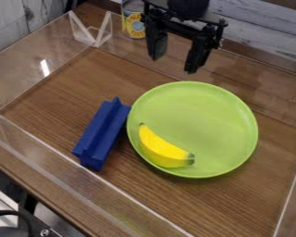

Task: Put the blue object in the green plate

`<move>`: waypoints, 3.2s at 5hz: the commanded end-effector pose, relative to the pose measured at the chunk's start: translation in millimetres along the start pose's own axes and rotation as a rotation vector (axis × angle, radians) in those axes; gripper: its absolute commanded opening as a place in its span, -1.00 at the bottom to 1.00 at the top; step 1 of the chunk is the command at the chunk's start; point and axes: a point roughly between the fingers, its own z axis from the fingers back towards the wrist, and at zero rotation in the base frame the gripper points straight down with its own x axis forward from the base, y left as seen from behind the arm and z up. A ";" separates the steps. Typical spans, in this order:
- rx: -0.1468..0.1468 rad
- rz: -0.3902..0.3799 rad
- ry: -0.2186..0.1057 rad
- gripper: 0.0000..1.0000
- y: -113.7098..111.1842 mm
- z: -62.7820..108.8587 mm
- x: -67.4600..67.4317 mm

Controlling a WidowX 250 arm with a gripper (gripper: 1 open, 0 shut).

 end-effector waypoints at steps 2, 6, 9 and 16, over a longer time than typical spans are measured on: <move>-0.022 0.103 -0.042 1.00 11.4 -6.6 -44.2; -0.062 0.208 -0.118 1.00 43.9 -37.4 -82.7; -0.071 0.210 -0.095 1.00 42.8 -54.0 -83.5; -0.111 0.255 -0.097 1.00 48.2 -80.2 -82.2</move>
